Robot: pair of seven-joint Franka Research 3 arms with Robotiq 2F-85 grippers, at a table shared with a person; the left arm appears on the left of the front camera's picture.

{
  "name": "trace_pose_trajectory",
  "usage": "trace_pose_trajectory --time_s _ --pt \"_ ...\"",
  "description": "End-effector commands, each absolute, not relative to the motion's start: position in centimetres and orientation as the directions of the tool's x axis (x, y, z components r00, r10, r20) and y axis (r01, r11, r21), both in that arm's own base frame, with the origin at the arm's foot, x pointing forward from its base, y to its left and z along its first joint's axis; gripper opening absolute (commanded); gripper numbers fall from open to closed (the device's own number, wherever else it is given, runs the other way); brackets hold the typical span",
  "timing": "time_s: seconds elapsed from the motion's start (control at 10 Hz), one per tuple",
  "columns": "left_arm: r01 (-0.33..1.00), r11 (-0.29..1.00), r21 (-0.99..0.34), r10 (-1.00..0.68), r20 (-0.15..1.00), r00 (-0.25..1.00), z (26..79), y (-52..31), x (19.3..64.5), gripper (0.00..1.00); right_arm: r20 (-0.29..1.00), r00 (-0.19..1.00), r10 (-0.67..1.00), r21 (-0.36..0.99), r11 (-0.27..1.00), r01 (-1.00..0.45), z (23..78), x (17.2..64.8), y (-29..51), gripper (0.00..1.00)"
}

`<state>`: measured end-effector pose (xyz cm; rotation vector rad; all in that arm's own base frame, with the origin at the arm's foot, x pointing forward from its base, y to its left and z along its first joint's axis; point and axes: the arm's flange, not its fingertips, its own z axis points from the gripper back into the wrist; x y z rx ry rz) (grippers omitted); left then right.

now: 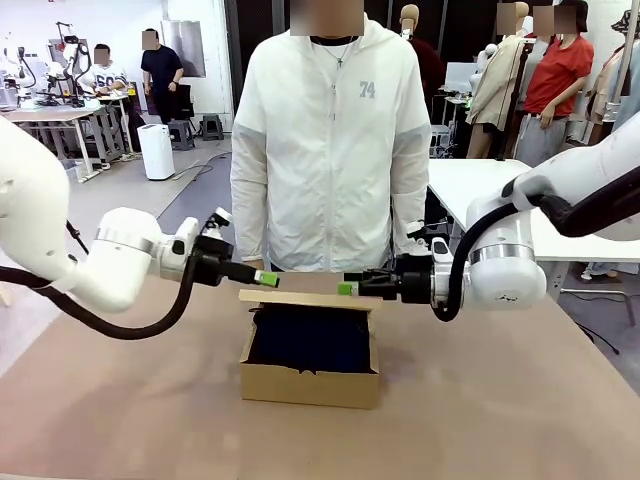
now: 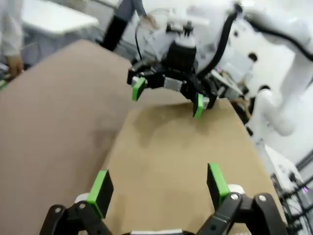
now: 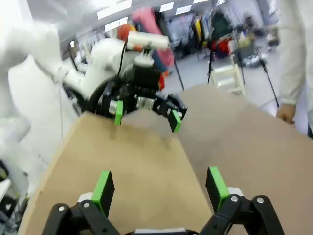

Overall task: Pack the items into the box.
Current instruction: Close the Mailer Box.

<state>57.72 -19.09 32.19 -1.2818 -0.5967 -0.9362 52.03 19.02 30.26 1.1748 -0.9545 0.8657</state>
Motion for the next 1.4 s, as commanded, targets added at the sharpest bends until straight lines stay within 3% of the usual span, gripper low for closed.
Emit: trace_pose_trajectory --time_s 0.0,0.5,0.9,1.2,1.3 --pt "0.832 -0.052 -0.552 -0.38 0.781 0.495 32.6 -20.4 58.8 1.0 0.916 0.362 0.175 0.339 0.146 -0.929 30.8 51.9 19.2 1.0" --pt "0.809 -0.016 -0.588 -0.597 0.655 0.464 30.4 -21.6 57.5 1.0 0.901 0.292 0.319 0.252 0.163 -0.954 28.3 49.7 20.3 1.0" --pt "0.901 -0.005 -0.434 -0.681 0.662 0.315 29.6 -22.7 57.2 1.0 0.852 0.306 0.424 0.233 0.216 -0.948 25.9 50.0 21.1 1.0" --pt "0.923 0.007 -0.386 -0.769 0.588 0.251 28.9 -23.3 56.1 1.0 0.834 0.314 0.453 0.243 0.207 -0.947 26.0 50.6 21.4 1.0" --pt "0.939 0.07 -0.337 -0.785 0.562 0.26 28.7 -23.4 55.8 1.0 0.831 0.32 0.455 0.255 0.2 -0.946 26.1 50.8 21.5 1.0"
